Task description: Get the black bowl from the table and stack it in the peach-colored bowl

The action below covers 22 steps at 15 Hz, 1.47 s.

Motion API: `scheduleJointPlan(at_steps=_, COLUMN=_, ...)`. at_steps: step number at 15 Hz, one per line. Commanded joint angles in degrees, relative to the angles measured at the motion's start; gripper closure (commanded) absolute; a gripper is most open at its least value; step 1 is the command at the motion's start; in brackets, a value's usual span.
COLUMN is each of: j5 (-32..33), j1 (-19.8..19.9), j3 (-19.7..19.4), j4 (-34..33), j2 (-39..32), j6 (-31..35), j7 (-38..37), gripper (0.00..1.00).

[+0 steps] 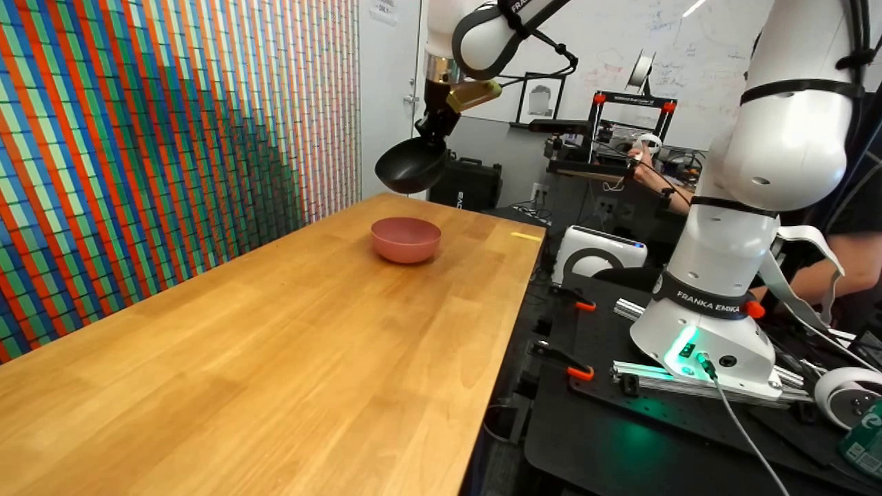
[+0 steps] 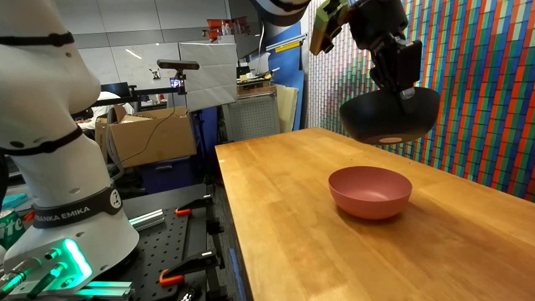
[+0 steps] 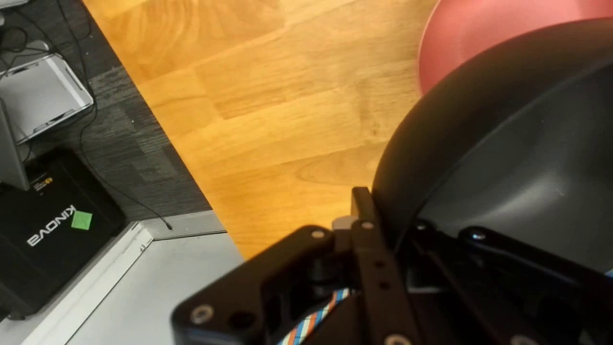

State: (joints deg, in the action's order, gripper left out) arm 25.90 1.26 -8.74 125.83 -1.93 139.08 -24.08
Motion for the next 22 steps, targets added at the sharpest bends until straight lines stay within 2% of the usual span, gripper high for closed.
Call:
scheduleJointPlan(at_steps=1, j5=-5.27, j1=2.81, j3=0.36, j4=7.54, j2=5.46, j6=6.15, j7=3.72, gripper=0.99)
scheduleJointPlan(at_steps=6, j5=-1.52, j1=5.18, j3=0.54, j4=14.71, j2=5.57, j6=18.70, j7=1.02, gripper=0.99)
scheduleJointPlan(at_steps=11, j5=-5.38, j1=4.69, j3=1.52, j4=20.16, j2=2.60, j6=26.12, j7=1.46, gripper=0.99)
scheduleJointPlan(at_steps=18, j5=-1.67, j1=2.63, j3=1.70, j4=17.63, j2=-5.58, j6=35.93, j7=-3.53, gripper=0.99)
scheduleJointPlan(at_steps=22, j5=0.60, j1=1.61, j3=0.23, j4=15.00, j2=-8.69, j6=37.49, j7=-4.78, gripper=0.99)
